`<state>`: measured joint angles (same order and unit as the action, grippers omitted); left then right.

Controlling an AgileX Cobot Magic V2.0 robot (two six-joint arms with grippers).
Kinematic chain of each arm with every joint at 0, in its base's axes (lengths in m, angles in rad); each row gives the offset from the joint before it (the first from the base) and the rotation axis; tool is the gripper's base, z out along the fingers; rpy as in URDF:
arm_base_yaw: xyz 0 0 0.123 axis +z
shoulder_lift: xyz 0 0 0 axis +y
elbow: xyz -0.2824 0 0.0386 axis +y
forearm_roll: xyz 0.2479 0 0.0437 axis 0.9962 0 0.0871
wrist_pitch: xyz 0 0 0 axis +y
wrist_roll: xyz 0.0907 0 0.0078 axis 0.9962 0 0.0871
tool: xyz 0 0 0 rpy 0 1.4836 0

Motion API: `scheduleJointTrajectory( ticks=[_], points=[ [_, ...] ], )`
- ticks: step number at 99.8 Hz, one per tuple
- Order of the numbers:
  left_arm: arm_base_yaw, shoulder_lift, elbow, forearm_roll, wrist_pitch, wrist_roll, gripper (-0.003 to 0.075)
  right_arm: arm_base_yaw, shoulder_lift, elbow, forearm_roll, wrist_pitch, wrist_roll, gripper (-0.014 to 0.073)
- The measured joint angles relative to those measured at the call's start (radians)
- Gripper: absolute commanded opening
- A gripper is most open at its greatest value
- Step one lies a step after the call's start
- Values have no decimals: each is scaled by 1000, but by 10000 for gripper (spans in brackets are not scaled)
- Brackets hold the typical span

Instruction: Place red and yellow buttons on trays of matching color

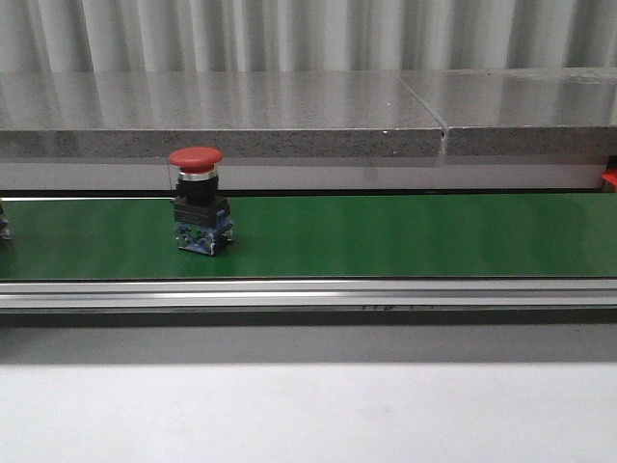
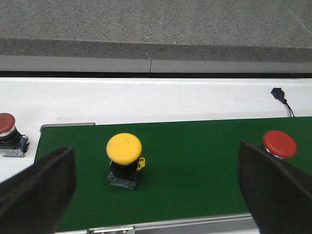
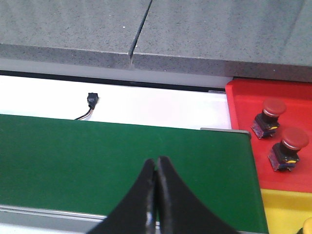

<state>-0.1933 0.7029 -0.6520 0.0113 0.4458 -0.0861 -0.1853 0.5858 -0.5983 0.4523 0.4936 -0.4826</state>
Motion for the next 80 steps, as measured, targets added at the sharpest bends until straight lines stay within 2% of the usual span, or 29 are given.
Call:
scheduleJointTrajectory(
  ticks=[17, 27, 39, 51, 60, 80],
  points=[
    [-2, -195, 132, 5, -3, 0, 626, 0, 0, 0, 0, 0, 0, -81],
    [-2, -301, 192, 6, 9, 0, 548, 0, 0, 0, 0, 0, 0, -81],
    [-2, -398, 238, 6, 15, 0, 362, 0, 0, 0, 0, 0, 0, -81],
    [-2, -455, 246, 6, 16, 0, 125, 0, 0, 0, 0, 0, 0, -81],
    [-2, -468, 246, 6, 16, 0, -21, 0, 0, 0, 0, 0, 0, -81],
    [-2, -468, 246, 6, 16, 0, -21, 0, 0, 0, 0, 0, 0, -81]
  ],
)
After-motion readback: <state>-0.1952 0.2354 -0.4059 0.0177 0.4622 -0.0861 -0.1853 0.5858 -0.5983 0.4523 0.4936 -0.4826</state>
